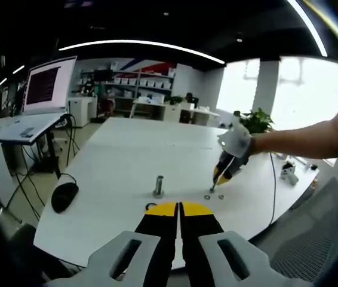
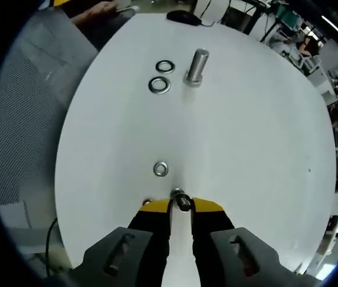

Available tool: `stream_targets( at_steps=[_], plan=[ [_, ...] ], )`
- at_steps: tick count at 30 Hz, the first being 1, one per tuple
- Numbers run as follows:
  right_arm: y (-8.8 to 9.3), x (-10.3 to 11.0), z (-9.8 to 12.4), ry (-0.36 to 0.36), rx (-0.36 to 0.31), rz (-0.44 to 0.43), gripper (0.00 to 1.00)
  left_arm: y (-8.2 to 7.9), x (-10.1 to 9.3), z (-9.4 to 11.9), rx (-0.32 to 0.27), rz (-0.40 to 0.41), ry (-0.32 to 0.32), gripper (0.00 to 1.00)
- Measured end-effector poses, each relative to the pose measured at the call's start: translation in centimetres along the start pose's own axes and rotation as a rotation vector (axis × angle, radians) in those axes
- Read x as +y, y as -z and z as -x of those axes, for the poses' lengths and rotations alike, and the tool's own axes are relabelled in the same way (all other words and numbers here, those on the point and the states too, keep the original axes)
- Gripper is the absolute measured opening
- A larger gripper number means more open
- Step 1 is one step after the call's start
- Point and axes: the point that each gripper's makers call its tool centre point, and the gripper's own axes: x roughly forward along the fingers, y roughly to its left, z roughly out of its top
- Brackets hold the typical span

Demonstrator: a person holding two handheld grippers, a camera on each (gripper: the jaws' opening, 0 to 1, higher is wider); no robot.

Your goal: Place the washer onto the threaded stud by aligning its center hole with the stud, sliding it down to the base, and recovering from edge contact or off-axis alignment until the washer reaches the visible bottom stop.

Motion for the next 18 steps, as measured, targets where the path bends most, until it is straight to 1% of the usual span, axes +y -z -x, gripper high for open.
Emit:
stream_targets(
  at_steps=[18],
  plan=[
    [0.6, 0.3, -2.2, -0.039, 0.02, -0.034, 0.14, -0.3, 0.2, 0.1, -0.017, 0.015, -0.006, 0.0]
  ],
)
